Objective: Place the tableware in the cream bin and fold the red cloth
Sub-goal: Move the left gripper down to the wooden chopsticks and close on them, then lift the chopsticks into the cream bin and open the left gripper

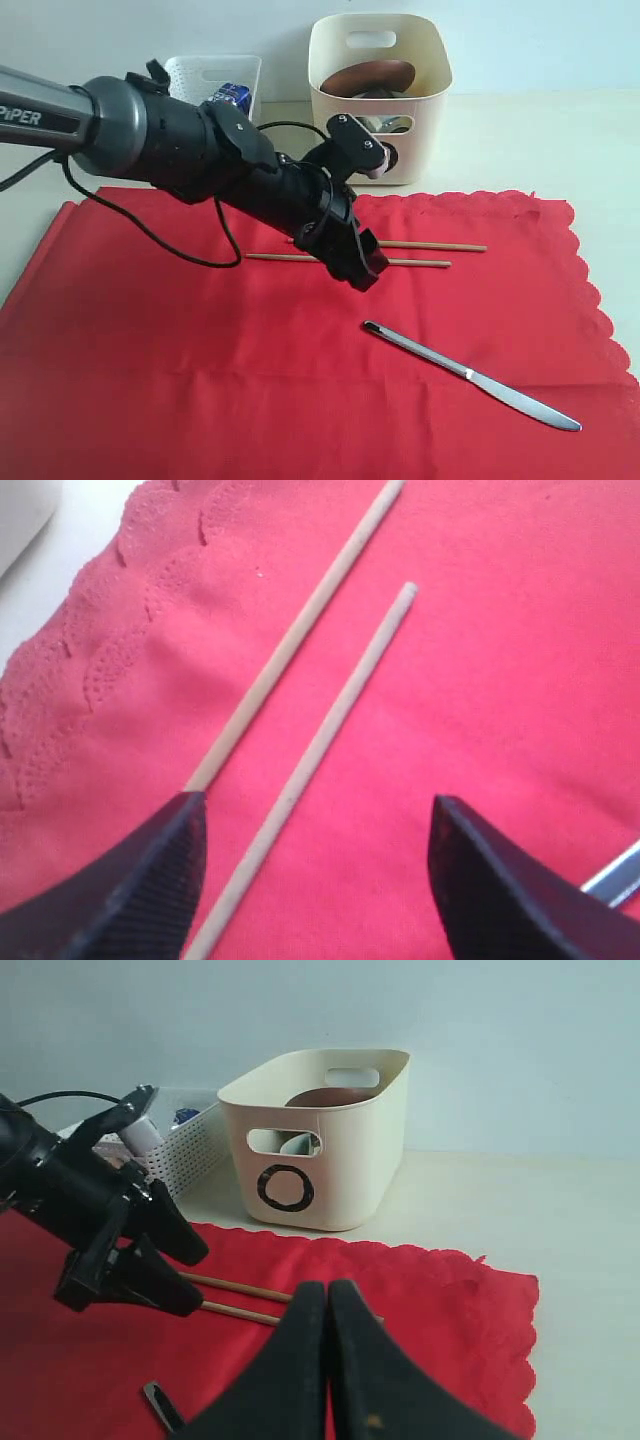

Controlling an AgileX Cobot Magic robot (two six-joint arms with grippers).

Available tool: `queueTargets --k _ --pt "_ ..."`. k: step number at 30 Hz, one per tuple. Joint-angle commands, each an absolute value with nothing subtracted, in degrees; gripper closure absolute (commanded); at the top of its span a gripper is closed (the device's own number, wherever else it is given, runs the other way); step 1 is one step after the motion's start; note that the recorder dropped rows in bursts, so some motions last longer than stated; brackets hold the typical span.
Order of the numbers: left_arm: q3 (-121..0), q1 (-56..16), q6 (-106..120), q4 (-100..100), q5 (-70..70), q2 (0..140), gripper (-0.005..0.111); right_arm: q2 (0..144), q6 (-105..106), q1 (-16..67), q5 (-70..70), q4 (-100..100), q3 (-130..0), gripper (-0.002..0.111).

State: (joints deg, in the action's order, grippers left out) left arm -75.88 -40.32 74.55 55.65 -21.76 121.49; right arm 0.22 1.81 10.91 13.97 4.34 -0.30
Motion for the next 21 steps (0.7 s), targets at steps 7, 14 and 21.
queueTargets --k 7,14,21 --pt "-82.2 -40.6 78.0 55.7 -21.2 128.0 0.045 0.0 1.9 11.0 13.6 4.4 0.0 0.108" --pt "-83.9 -40.6 78.1 55.3 -21.2 130.9 0.045 0.0 1.9 11.0 13.6 4.4 0.0 0.108" --pt "-83.9 -40.6 78.2 54.9 -21.7 131.7 0.075 0.0 1.9 11.0 13.6 4.4 0.0 0.108"
